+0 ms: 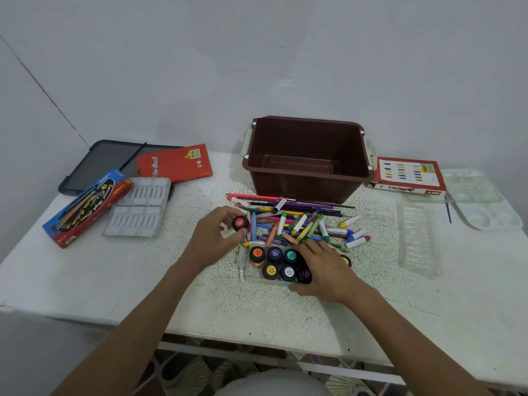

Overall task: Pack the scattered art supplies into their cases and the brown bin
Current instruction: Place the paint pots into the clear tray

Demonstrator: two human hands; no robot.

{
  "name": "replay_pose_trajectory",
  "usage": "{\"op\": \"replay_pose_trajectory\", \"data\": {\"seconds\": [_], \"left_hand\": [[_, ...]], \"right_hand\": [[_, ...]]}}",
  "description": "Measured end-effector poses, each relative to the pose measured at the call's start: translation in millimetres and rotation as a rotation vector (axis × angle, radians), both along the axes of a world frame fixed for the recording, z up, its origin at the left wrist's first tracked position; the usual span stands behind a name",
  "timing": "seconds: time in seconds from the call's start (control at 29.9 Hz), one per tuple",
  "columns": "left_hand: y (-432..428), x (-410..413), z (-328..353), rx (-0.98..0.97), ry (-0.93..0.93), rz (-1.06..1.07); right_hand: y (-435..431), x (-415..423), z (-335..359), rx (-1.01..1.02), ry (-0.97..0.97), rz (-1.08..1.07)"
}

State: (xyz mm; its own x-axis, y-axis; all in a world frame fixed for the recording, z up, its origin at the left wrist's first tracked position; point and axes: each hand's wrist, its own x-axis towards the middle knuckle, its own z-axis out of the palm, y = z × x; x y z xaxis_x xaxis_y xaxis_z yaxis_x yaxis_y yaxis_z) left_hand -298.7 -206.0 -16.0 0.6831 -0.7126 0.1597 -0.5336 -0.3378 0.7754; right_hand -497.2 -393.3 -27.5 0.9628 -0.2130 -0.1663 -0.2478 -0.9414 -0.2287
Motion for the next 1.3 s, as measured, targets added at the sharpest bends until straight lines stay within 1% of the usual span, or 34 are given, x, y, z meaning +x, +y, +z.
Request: {"op": "replay_pose_trajectory", "data": {"seconds": [0.1,0.23,0.3,0.43,0.57,0.7,1.0,1.14,1.24,1.3], "left_hand": [[14,-15,0,0.016,0.011,-0.112],[26,-29,-6,0.038,-0.08,-0.228],[28,-36,-9,0.08,-0.075,-0.259],[29,-47,-13,0.171,-0.063,-0.233],[28,-50,-15,0.174,-0.089,-0.237],[25,-49,-16,0.206,-0.163,-0.272],[23,-51,-15,0.195,-0.219,-0.231],[25,-49,-16,0.17,-0.189,-0.234],[28,-47,-18,0.189,-0.172,-0.242],[27,-49,-20,0.206,-0.209,-0.261]], "right_hand": [[0,0,0,0.004,0.003,-0.003],[-1,1,-3,0.012,0.001,-0.002],[-2,1,-4,0.02,-0.007,-0.003],[-2,0,-6,0.01,-0.01,-0.002],[-1,-1,-7,0.003,-0.019,0.0],[-1,-1,-8,0.011,-0.017,-0.003],[-1,0,-8,0.021,-0.012,-0.01],[-1,-2,-8,0.012,-0.016,-0.006],[-1,-2,-7,0.022,-0.029,-0.007],[-1,-2,-7,0.022,-0.032,-0.006]]}}
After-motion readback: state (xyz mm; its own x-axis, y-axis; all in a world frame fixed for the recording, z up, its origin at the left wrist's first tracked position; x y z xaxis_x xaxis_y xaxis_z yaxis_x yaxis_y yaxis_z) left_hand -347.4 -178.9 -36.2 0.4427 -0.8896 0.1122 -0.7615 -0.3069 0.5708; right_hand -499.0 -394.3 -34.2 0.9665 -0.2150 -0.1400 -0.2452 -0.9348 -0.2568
